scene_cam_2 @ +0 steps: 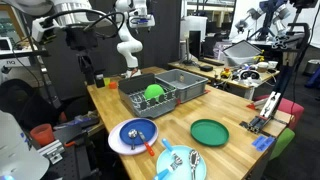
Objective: Put the small blue spoon on the dark blue plate
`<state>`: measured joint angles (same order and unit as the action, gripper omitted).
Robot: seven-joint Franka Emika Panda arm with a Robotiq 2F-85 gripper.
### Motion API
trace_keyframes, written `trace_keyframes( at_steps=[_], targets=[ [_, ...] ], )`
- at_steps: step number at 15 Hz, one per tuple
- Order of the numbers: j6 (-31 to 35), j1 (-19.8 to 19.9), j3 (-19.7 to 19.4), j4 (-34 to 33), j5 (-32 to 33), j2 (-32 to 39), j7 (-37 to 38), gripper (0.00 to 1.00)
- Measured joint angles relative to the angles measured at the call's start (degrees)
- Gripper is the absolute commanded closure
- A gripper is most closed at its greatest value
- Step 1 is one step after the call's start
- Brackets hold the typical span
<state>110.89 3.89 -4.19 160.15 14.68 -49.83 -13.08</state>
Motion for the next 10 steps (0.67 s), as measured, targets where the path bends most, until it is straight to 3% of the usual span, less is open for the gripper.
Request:
trace_keyframes(
  at_steps=[7, 10],
  targets=[
    [-0.11, -0.33, -0.12, 0.13, -0.42, 0.63, 0.00, 0.00],
    [0.38, -1.88, -1.68, -1.33, -3.60, 4.03, -0.10, 0.00]
  ],
)
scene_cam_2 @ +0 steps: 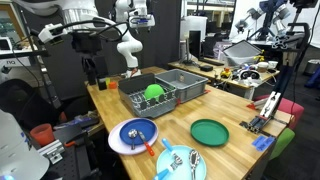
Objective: Put the small blue spoon on the dark blue plate
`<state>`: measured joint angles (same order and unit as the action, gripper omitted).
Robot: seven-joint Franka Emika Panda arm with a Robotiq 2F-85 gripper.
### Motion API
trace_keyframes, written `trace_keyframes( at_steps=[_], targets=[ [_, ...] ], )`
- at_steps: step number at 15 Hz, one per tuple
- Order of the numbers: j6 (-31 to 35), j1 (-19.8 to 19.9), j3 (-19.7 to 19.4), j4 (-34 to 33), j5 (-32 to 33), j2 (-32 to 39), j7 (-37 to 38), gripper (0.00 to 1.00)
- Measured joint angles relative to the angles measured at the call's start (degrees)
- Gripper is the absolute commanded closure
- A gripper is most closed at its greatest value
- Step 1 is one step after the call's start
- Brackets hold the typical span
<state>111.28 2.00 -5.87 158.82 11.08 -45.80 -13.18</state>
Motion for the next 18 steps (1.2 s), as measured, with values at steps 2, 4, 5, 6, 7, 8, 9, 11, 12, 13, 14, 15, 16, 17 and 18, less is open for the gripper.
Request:
trace_keyframes(
  at_steps=[2, 4, 5, 6, 7, 8, 9, 11, 12, 13, 14, 15, 16, 17, 18],
  targets=[
    [1.55, -1.12, -1.65, -1.62, -3.48, 4.29, -0.05, 0.00],
    [4.11, -1.68, -3.16, -3.95, -7.55, 10.01, -0.04, 0.00],
    [5.49, -1.78, -3.75, -5.23, -9.56, 12.95, -0.04, 0.00],
    [6.79, -1.79, -4.16, -6.59, -11.44, 15.89, 0.07, 0.00],
    [7.84, -1.71, -4.40, -7.99, -13.18, 18.70, 0.63, 0.00],
    [8.59, -1.50, -4.52, -9.42, -14.73, 21.40, 2.06, 0.00],
    [9.16, -1.16, -4.58, -11.02, -16.21, 24.25, 3.82, 0.00],
    [10.34, -0.23, -4.64, -13.82, -18.36, 29.39, 7.47, 0.00],
    [10.96, 0.39, -4.67, -15.04, -18.85, 31.56, 9.42, 0.00],
    [11.31, 0.94, -4.68, -16.20, -19.00, 33.42, 10.77, 0.00],
    [11.33, 1.22, -4.68, -17.00, -19.18, 34.52, 11.40, 0.00],
    [11.33, 1.28, -4.67, -17.36, -19.30, 34.96, 11.76, 0.00],
    [11.32, 1.28, -4.63, -17.43, -19.31, 34.94, 12.09, 0.00],
    [11.32, 1.28, -4.60, -17.44, -19.31, 34.87, 12.24, 0.00],
    [11.32, 1.28, -4.60, -17.44, -19.32, 34.84, 12.28, 0.00]
  ],
)
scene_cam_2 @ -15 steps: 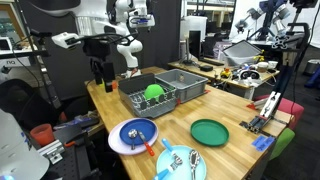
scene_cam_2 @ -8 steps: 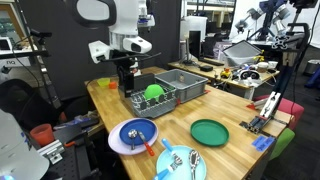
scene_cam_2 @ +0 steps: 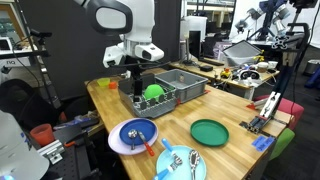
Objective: Put the small blue spoon on the dark blue plate
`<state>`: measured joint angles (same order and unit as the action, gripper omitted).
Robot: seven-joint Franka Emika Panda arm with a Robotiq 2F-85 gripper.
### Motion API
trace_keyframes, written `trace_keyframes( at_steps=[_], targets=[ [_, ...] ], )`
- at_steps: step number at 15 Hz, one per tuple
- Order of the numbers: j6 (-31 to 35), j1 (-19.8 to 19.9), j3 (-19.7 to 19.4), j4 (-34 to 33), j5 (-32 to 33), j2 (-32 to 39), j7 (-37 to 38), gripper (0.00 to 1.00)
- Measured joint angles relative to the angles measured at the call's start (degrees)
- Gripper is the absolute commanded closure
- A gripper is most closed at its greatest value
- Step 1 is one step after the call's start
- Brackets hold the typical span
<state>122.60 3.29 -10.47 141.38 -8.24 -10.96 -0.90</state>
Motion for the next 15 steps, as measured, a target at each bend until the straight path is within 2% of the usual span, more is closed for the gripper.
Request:
trace_keyframes(
  at_steps=[4, 6, 11, 15],
  targets=[
    [-0.06, 0.08, 0.04, -0.01, -0.45, 0.10, 0.18, 0.00],
    [-0.10, 0.65, -0.24, -0.54, -3.97, 1.32, 1.68, 0.00],
    [0.53, 3.19, -1.39, -6.38, -14.19, 11.07, 5.90, 0.00],
    [4.52, 5.60, -1.89, -10.01, -17.90, 20.23, 12.34, 0.00]
  ],
)
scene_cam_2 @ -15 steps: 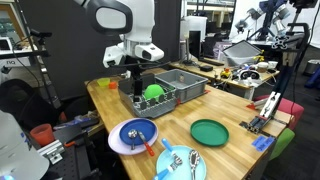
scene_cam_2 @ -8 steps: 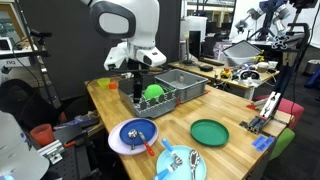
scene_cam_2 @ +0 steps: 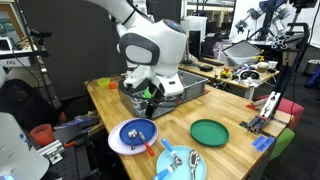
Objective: Put the small blue spoon on the dark blue plate
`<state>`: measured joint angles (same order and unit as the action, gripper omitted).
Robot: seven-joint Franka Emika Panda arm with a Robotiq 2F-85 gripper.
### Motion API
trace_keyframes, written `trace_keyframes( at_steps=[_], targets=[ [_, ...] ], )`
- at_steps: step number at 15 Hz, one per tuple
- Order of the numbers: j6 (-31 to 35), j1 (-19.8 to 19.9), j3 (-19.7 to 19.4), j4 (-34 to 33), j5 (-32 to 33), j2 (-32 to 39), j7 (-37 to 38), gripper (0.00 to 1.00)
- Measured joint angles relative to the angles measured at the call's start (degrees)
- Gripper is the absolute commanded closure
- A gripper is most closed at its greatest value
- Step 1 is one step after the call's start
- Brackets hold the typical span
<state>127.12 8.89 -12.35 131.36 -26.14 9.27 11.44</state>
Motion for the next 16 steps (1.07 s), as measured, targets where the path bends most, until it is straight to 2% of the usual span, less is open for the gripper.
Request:
trace_keyframes(
  at_steps=[4, 14, 16],
  targets=[
    [1.35, 1.78, -0.02, -1.93, -4.50, 6.42, 4.26, 0.00],
    [1.49, 1.87, 0.14, -2.07, -4.61, 6.56, 5.17, 0.00],
    [1.72, 2.60, 0.06, -2.75, -6.54, 8.18, 6.47, 0.00]
  ],
)
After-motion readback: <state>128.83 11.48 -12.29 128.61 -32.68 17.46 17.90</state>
